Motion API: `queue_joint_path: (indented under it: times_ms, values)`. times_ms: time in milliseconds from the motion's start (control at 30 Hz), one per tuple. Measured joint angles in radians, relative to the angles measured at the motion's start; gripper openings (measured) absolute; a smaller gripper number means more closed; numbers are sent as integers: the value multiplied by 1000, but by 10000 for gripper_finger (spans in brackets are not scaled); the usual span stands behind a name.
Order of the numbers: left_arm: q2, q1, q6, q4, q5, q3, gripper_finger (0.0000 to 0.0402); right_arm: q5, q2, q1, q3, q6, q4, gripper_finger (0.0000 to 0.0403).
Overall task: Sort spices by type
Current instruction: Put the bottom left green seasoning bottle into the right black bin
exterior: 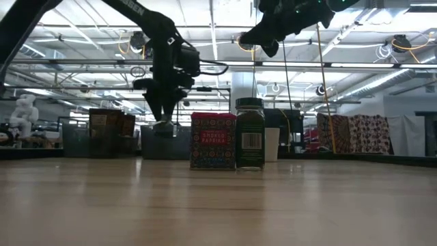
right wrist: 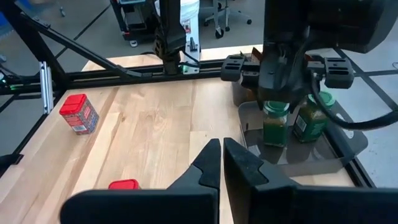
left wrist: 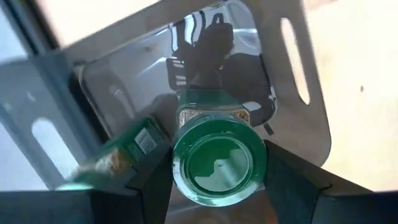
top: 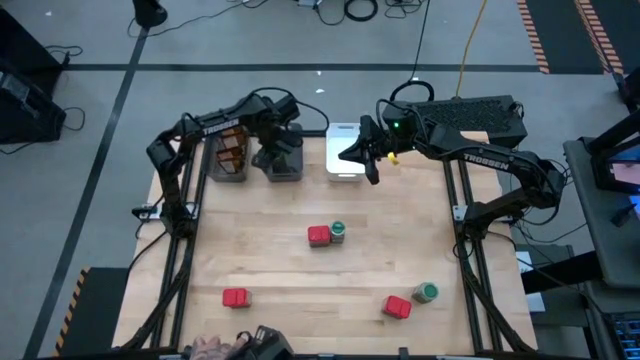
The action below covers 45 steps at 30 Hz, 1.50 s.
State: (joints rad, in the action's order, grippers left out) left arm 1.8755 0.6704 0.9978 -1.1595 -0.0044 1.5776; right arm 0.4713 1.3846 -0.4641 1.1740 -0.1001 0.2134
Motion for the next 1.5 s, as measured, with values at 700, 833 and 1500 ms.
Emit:
queue_joint_path:
  times_ms: [700, 833, 1500]
  values:
    - [0, 15, -207, 2, 3, 0, 225, 2, 0, 0, 0, -13, 1, 0]
    - [0, 15, -241, 2, 3, 0, 226, 2, 0, 0, 0, -16, 2, 0]
    - [0, 90, -364, 2, 5, 0, 228, 2, 0, 0, 0, -40, 2, 0]
